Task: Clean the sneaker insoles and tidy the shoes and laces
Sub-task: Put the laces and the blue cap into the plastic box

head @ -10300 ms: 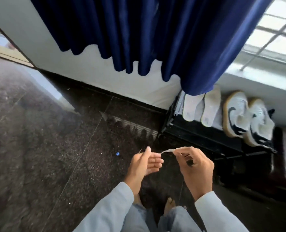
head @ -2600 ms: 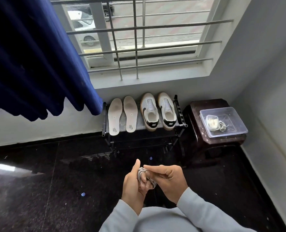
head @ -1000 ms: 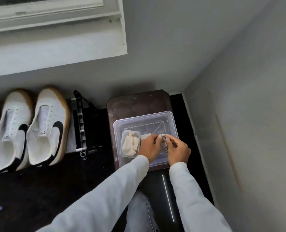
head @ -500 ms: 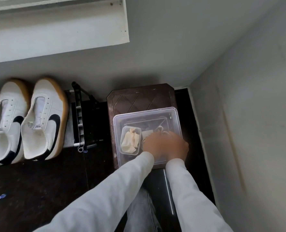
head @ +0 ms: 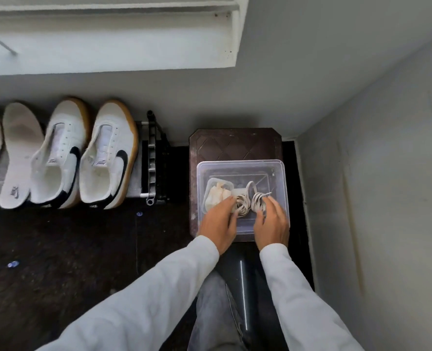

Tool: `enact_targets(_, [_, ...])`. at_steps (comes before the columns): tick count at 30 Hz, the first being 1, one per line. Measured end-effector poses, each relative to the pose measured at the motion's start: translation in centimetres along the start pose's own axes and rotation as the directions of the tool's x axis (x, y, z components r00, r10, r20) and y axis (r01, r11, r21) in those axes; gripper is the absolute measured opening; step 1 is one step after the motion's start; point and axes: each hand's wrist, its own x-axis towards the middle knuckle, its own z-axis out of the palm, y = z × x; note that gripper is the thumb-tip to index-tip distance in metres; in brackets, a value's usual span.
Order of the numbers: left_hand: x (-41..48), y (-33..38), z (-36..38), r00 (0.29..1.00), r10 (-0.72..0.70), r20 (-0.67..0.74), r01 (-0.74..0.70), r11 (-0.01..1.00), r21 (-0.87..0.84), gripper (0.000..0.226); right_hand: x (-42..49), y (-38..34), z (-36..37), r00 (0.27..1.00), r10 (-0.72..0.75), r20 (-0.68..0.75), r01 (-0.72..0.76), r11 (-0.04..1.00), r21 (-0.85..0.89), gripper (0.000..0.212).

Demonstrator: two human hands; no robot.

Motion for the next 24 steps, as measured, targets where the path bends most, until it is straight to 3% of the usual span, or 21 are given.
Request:
enact_targets(3, [-4.1, -4.0, -1.8, 0.995, 0.092, 0.039, -0.099, 0.956, 0.276, 0.052, -3.4, -2.2, 0.6, 0.973, -0.202, 0.109, 0.212, 0.973, -0.090, 0.049])
enact_targets(6, [-8.1, -8.2, -3.8, 0.987, 0.154, 0.033, -0.152, 0.875, 0.460, 0.051, -7.3, -4.9, 1.9, 0.913, -0.302, 0.275, 0.366, 0.904, -0.220, 0.062])
enact_targets(11, [-15.0, -16.7, -7.7, 0.996, 0.025, 0.080, -0.070, 0.773, 0.631, 0.061, -15.1, -9.8, 6.2, 0.823, -0.391, 0.413, 0.542, 0.757, -0.364, 0.074])
enact_targets(18, [-26.2, -31.6, -13.5, 0.973, -0.233, -0.002, 0.203, 0.843, 0.498, 0.077, -26.7, -17.3, 15.5, 0.759, -0.349, 0.550, 0.634, 0.589, -0.501, 0.101])
enact_targets(24, [-35.9, -44.1, -18.1, 0.905, -0.407, -0.125, 0.425, 0.854, 0.299, 0.067, -36.0, -24.3, 24.1, 0.665, -0.320, 0.675, 0.739, 0.413, -0.532, 0.089])
